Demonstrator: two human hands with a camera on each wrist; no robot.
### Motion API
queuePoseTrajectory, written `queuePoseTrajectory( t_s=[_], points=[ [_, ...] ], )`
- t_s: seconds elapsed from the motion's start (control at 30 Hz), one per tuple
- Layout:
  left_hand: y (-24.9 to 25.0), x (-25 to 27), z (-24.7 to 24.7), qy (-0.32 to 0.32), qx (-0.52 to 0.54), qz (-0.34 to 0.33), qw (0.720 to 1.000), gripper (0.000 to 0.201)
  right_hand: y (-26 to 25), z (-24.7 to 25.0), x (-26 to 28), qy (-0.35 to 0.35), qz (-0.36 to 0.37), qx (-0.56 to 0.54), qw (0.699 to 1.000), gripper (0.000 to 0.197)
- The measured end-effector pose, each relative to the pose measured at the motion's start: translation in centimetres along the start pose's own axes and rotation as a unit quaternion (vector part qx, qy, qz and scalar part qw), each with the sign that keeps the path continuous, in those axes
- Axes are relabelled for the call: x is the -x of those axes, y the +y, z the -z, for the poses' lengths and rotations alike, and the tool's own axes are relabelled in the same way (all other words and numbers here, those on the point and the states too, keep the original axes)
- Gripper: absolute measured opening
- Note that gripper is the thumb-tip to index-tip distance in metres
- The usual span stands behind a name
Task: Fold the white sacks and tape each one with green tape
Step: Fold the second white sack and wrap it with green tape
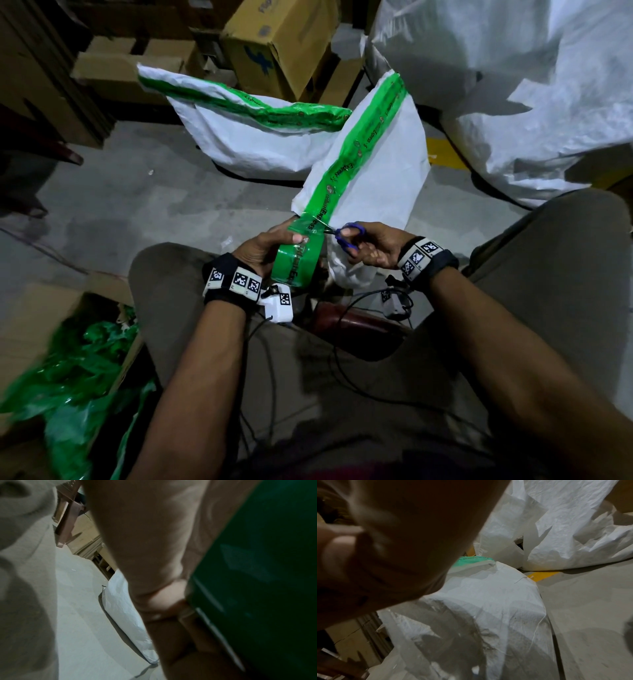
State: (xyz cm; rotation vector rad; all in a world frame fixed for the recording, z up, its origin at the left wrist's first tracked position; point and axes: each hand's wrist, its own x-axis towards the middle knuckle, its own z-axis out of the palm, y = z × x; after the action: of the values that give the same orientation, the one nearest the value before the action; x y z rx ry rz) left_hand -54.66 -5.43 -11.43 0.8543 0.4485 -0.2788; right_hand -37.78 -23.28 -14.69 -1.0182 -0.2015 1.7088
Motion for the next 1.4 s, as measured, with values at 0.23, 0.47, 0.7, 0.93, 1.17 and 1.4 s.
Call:
queuePoseTrajectory(
  t_s=[0.23,0.47,0.7,0.93,1.17,1.4],
  points=[
    [0.1,0.2,-0.2,-0.013,0.009,-0.001,1.000,0.089,0.1,0.0,0.1,0.069,0.012,0.001,0.998,0.022],
    [0.2,0.2,-0.6,-0.002,0.011,-0.005,1.000,0.080,0.1,1.0,-0.2,0.027,0.013,0.035,0.999,0.029],
    [0.0,0.2,-0.4,0.011,0.007,0.007,1.000,0.064,-0.3,1.9,-0.2,0.013,-0.007,0.032,0.999,0.038],
    [-0.1,0.2,-0.2,0.011,0.013,0.004,1.000,0.067,-0.5,1.6,0.3,-0.023,-0.013,0.003,1.000,0.039],
    [-0.1,0.4,-0.2,-0.006,0.016,0.007,1.000,0.071,-0.9,1.5,0.5,-0.036,-0.036,0.030,0.998,0.051],
    [-0.1,0.4,-0.1,0.005,-0.001,0.018,1.000,0.065,-0.3,1.3,1.5,-0.092,-0.072,-0.039,0.992,0.056]
  ],
)
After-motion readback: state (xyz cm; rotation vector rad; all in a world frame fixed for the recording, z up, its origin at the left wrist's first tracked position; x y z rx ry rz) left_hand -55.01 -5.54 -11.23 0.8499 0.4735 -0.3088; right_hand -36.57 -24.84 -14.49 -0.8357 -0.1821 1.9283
